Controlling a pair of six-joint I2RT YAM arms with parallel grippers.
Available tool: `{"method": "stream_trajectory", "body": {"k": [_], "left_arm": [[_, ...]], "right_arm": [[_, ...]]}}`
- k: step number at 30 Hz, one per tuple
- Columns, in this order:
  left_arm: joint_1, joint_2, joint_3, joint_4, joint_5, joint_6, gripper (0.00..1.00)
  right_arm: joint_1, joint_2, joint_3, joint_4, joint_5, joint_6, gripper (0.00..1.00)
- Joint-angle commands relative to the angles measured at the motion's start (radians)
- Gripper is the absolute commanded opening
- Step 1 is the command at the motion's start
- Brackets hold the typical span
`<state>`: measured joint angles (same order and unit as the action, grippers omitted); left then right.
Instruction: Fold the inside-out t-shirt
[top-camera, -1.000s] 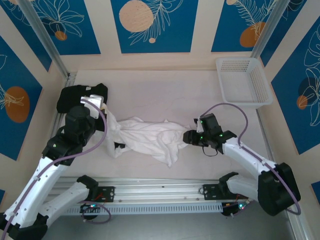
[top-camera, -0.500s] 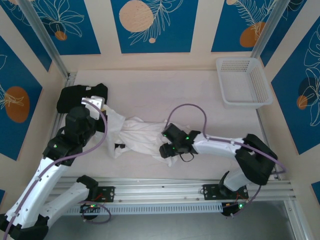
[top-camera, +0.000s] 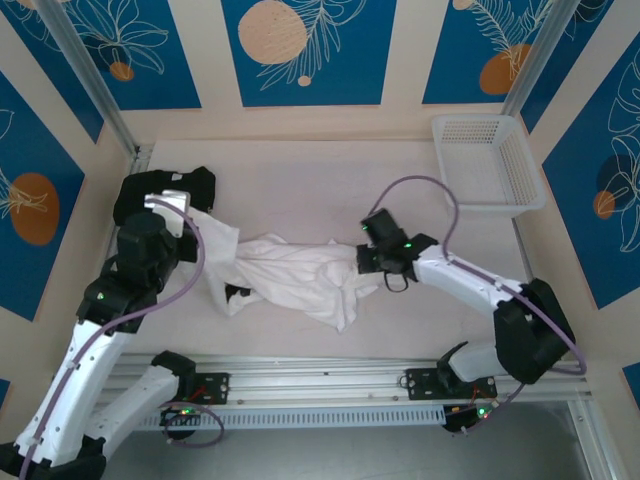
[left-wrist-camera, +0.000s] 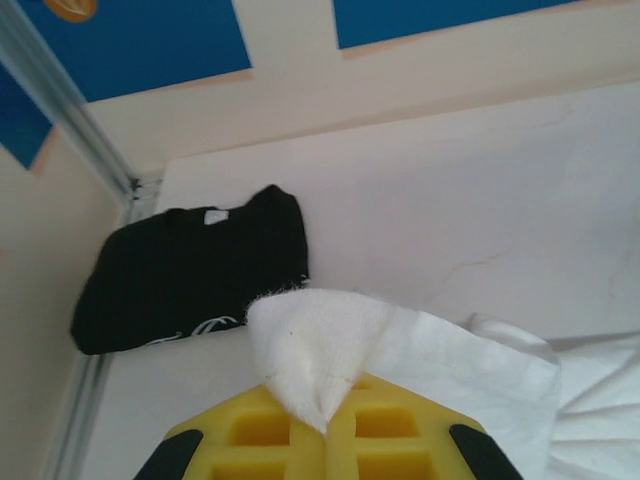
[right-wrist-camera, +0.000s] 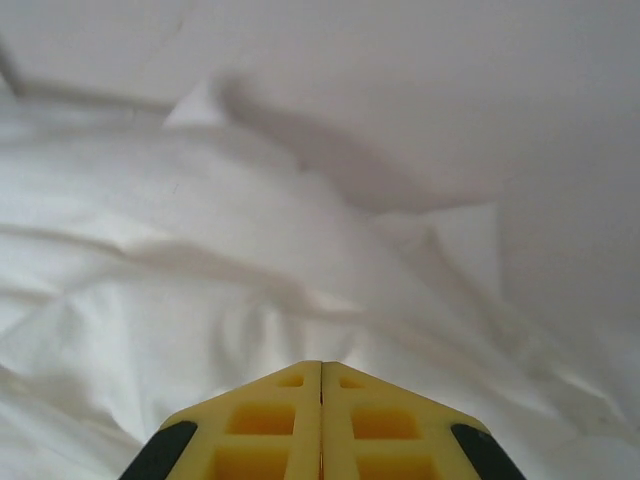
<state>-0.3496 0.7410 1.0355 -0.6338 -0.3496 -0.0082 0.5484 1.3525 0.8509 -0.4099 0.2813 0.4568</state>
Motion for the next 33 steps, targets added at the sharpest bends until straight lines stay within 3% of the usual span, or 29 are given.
{"method": "stream_trajectory", "body": {"k": [1,3,8,12,17,20,25,28,31,33], "left_arm": [[0.041,-0.019,0.056,-0.013,-0.038,0.033,0.00],[0.042,-0.008,0.056,-0.011,0.003,0.022,0.00],[0.043,0.009,0.022,0.013,0.090,-0.003,0.00],[0.044,0.014,0.018,0.025,0.128,-0.007,0.00],[0.044,0.008,0.007,0.036,0.153,-0.009,0.00],[0.044,0.003,0.013,0.022,0.136,-0.001,0.00],[0.044,-0.012,0.020,0.002,0.050,0.013,0.00],[0.047,-0.013,0.022,-0.007,0.017,0.023,0.00],[0.052,-0.003,0.026,-0.010,0.003,0.031,0.00],[0.058,0.003,0.027,-0.015,-0.006,0.034,0.00]], "right_arm": [[-0.068,-0.038,-0.032,0.065,-0.262,-0.028,0.06],[0.009,-0.029,-0.019,0.057,-0.233,-0.070,0.12],[0.298,0.045,0.017,-0.071,0.120,-0.075,0.45],[0.452,0.157,0.049,-0.155,0.302,0.014,0.58],[0.540,0.397,0.197,-0.349,0.532,0.103,0.56],[0.529,0.451,0.246,-0.428,0.599,0.112,0.35],[0.468,0.311,0.167,-0.321,0.463,0.054,0.10],[0.414,0.202,0.119,-0.243,0.347,-0.006,0.00],[0.313,0.066,0.064,-0.119,0.095,-0.090,0.00],[0.204,-0.027,0.019,-0.021,-0.176,-0.110,0.00]]}}
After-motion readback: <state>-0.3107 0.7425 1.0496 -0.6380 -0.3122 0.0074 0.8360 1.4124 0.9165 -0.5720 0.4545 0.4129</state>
